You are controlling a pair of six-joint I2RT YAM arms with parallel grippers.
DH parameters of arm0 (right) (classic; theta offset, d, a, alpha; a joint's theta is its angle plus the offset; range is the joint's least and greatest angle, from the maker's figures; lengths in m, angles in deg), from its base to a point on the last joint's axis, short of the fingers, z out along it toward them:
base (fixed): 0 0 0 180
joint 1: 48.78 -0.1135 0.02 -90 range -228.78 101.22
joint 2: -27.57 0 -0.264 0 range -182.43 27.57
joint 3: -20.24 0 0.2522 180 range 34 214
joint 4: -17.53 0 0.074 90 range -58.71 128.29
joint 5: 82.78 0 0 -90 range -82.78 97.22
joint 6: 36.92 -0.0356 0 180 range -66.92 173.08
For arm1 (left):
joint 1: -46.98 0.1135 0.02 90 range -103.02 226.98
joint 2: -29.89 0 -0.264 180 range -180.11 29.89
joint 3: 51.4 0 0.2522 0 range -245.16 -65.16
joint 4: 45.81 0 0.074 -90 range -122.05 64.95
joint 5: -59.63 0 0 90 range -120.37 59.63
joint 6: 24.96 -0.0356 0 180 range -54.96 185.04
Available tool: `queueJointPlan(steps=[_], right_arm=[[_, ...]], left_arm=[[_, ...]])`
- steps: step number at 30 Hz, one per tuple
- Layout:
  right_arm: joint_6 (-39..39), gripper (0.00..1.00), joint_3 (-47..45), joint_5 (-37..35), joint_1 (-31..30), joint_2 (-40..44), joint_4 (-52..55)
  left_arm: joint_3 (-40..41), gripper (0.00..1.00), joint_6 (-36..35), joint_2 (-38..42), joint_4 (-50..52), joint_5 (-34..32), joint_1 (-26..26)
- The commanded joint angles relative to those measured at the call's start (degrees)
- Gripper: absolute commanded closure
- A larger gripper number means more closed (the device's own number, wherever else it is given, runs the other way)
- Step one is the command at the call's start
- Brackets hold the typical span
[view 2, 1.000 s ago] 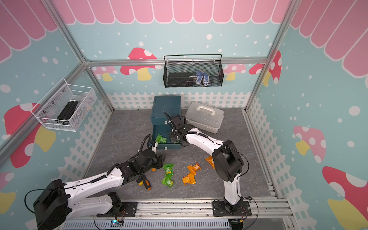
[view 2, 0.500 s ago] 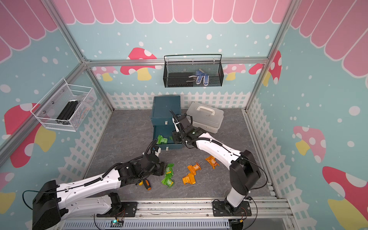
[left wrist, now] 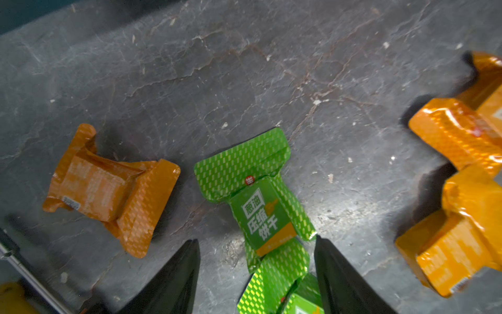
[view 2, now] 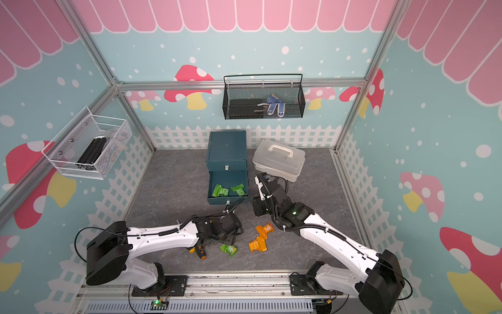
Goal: Place the cookies into the drawer by color
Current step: Pick up the cookie at the center of the board.
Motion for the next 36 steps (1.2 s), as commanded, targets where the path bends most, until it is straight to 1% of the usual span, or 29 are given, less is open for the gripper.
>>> queueJointPlan(steps=[1, 3, 7, 14, 15, 17, 20, 23, 25, 31, 33, 36], right_arm=[[-2.34, 0.50, -1.96, -2.17, -0.06, 2.28, 0.57], [-2.58, 0.51, -2.66, -2.62, -0.06, 3.08, 0.88], [-2.96, 0.51, -4.17, -3.88, -0.06, 3.79, 0.44], [-2.57, 0.51, -4.82, -3.87, -0.06, 3.65, 0.56], [-2.51, 0.51, -4.90, -3.97, -0.06, 3.67, 0.53], [-2.48, 0.51, -5.36, -4.06, -0.06, 3.56, 0.54], [-2.29, 0.50, -5.80, -4.01, -0.06, 3.55, 0.60], [-2.22, 0.51, -6.18, -4.39, -0.06, 3.80, 0.62], [-2.15, 0.51, -6.50, -4.41, -0.11, 4.12, 0.49], [-1.95, 0.50, -7.33, -5.27, -0.11, 5.10, 0.49], [-1.86, 0.50, -7.30, -5.37, -0.06, 5.23, 0.71], [-1.77, 0.51, -7.65, -5.33, -0.06, 5.57, 0.68]], left_arm=[[-2.03, 0.31, 0.59, -2.19, 2.15, -1.75, -0.31], [-2.17, 0.33, -0.75, -3.45, 0.85, -0.43, -0.31], [-2.77, 0.35, -1.75, -6.21, 0.28, -0.28, -0.02], [-2.01, 0.36, -2.11, -6.13, -1.39, -0.28, 1.01], [-1.94, 0.36, -2.07, -6.03, -1.53, 0.51, 1.10], [-1.52, 0.34, -2.07, -5.32, -2.15, 1.72, 1.10], [-0.81, 0.28, -1.59, -3.88, -2.24, 1.35, 1.10], [-0.36, 0.26, -1.04, -2.61, -2.29, 2.05, 1.10], [0.21, 0.24, -2.01, -2.50, -4.22, 5.07, 1.35], [0.80, 0.24, -1.81, -2.56, -4.73, 7.44, 1.80], [0.83, 0.24, -1.74, -2.51, -4.24, 6.19, 2.03], [0.91, 0.24, -1.69, -3.94, -4.35, 6.34, 3.69]])
